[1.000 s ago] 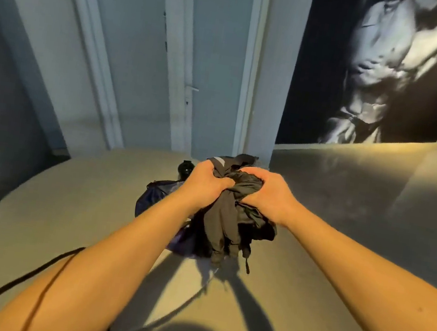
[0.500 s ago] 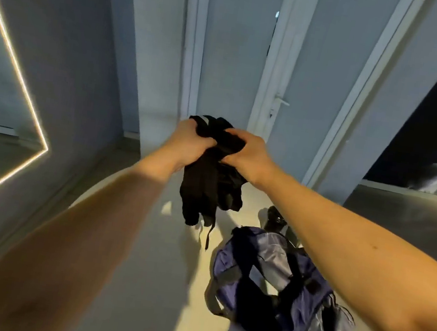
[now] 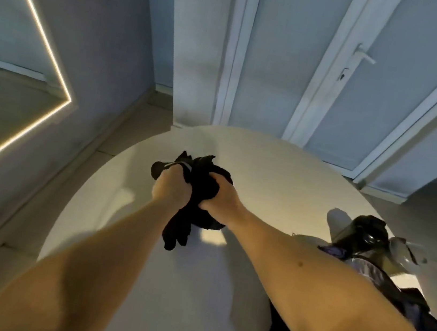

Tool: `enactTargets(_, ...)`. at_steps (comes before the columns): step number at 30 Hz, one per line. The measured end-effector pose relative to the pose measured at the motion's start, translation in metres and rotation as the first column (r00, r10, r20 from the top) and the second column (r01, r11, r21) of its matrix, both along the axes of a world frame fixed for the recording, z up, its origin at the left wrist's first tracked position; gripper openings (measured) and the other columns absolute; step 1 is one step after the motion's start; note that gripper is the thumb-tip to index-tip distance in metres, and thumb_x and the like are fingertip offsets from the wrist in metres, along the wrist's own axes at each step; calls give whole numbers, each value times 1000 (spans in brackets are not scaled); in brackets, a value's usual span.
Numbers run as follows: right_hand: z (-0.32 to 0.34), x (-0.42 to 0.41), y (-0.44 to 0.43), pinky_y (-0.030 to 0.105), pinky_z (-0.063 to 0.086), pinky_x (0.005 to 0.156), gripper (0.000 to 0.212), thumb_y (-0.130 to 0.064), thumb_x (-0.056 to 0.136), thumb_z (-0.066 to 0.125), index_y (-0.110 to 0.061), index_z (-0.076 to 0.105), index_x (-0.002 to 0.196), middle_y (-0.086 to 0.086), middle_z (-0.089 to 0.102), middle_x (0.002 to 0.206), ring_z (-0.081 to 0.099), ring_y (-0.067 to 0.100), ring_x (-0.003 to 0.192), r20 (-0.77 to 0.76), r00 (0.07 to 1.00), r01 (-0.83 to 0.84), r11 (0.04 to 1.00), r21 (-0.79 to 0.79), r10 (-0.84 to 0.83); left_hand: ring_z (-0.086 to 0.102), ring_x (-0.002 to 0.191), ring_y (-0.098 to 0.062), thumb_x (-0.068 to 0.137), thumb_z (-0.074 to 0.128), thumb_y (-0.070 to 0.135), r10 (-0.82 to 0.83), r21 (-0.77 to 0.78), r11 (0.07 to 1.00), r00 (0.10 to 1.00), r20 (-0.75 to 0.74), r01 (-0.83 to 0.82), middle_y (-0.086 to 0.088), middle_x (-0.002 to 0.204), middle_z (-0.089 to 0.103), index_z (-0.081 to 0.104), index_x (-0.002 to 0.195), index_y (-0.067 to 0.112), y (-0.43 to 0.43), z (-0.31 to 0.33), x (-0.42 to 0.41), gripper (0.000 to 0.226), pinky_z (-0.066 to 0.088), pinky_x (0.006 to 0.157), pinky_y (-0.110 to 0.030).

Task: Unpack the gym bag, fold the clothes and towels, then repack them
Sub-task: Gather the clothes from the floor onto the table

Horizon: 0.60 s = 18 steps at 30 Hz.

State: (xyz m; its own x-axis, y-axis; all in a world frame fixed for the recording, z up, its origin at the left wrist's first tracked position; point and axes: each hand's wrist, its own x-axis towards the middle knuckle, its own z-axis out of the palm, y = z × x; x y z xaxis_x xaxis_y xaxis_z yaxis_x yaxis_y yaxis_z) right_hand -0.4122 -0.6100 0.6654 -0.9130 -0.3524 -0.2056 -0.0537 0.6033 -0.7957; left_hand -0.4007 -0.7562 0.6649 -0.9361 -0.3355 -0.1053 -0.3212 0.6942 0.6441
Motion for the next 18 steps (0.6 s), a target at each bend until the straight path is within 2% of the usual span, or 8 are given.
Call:
enactTargets(2, -30, 11, -20, 30, 48, 90, 52, -2, 80, 67, -18, 58, 128, 1, 66, 111, 61, 19, 106, 79, 996, -51, 999, -3, 51, 64, 94, -30, 93, 52, 6, 36, -85, 996, 997, 65, -31, -7, 101, 66, 64, 112, 14, -15, -32, 16, 24, 51, 74, -39)
enactTargets(5, -50, 24, -43, 33, 46, 102, 65, 0, 88, 64, -23, 45, 146, 5, 59, 131, 54, 24, 123, 162, 981, -106, 994, 12, 103, 63, 103, -34, 97, 50, 10, 101, -133, 988, 981, 168, -79, -11, 112, 65, 59, 115, 12, -42, -57, 32, 21, 48, 78, -39)
enactTargets(8, -54, 30, -51, 37, 42, 109, 79, 2, 91, 60, -24, 26, 159, 10, 45, 150, 44, 30, 136, 208, 964, -187, 979, 77, 168, 58, 93, -30, 97, 53, 17, 102, -122, 990, 951, 293, -69, -11, 111, 63, 57, 122, 10, -58, -55, 44, 26, 46, 75, -36)
enactTargets(10, -51, 32, -46, 38, 42, 112, 79, -1, 94, 59, -23, 21, 160, 11, 38, 156, 42, 32, 139, 259, 948, -227, 962, 152, 183, 59, 96, -30, 97, 57, 26, 115, -136, 989, 910, 398, -66, -10, 111, 61, 53, 131, 11, -62, -43, 54, 38, 49, 77, -36)
enactTargets(12, -38, 39, -33, 36, 45, 110, 72, -3, 95, 56, -21, 29, 159, 12, 39, 155, 45, 32, 136, 270, 951, -209, 955, 212, 148, 61, 109, -33, 94, 57, 34, 136, -195, 980, 851, 506, -41, -13, 122, 61, 49, 140, 13, -61, -28, 64, 51, 51, 87, -37)
enactTargets(14, -16, 49, -15, 31, 45, 107, 63, -3, 96, 54, -18, 39, 155, 12, 45, 152, 47, 32, 135, 223, 969, -166, 954, 250, 110, 59, 113, -34, 87, 57, 38, 210, -262, 962, 818, 536, -75, -13, 123, 61, 50, 137, 14, -51, -8, 74, 56, 49, 98, -41)
enactTargets(16, 12, 61, 7, 29, 41, 105, 57, -4, 96, 53, -15, 45, 151, 12, 46, 151, 46, 31, 137, 188, 980, -110, 960, 257, 62, 55, 118, -35, 88, 58, 34, 219, -305, 949, 856, 469, -76, -14, 125, 60, 54, 130, 11, -27, 15, 83, 48, 46, 104, -48)
enactTargets(18, 37, 79, 35, 28, 39, 104, 51, -5, 96, 50, -13, 50, 146, 12, 48, 150, 45, 32, 138, 128, 991, -80, 953, 292, 44, 60, 109, -34, 93, 58, 31, 113, -285, 958, 913, 392, 4, -13, 115, 65, 62, 119, 9, 13, 40, 92, 35, 51, 98, -48)
